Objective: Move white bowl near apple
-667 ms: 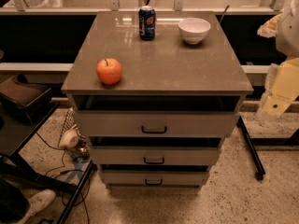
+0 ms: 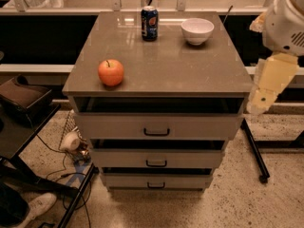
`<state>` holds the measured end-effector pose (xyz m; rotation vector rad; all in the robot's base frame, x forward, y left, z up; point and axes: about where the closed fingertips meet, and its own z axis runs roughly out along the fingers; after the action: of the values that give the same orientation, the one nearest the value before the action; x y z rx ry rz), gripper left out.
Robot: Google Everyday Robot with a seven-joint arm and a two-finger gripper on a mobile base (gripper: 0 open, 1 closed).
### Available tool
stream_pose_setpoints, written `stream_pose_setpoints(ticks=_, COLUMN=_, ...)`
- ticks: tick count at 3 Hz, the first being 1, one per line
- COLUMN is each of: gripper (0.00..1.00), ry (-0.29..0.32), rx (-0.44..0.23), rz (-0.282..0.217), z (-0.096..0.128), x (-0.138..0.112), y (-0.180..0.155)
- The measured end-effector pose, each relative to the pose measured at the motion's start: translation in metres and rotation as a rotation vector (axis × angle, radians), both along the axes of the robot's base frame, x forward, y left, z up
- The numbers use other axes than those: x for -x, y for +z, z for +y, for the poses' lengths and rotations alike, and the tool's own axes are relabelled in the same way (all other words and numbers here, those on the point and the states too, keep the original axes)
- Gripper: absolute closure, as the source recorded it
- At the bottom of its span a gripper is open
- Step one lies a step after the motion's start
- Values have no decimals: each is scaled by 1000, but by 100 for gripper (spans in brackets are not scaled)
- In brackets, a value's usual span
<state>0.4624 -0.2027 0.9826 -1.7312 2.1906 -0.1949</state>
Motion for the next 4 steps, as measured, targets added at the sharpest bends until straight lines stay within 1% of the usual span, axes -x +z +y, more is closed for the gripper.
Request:
stream_pose_setpoints(ticks=1, gripper=0, ry=17, rx=27, rz=12, z=15, x=-40, y=-18)
stream_pose_setpoints(ticks=2, gripper=0, ry=7, rx=53, rz=64, z=15, x=-86, y=-56)
stream_pose_setpoints(ticks=3, gripper=0, ry=3, rx=55, rz=61, z=15, x=-88, y=-57)
stream_pose_setpoints(ticks=4, gripper=0, ry=-60, rx=83, rz=16, z=9, x=-133, y=-65)
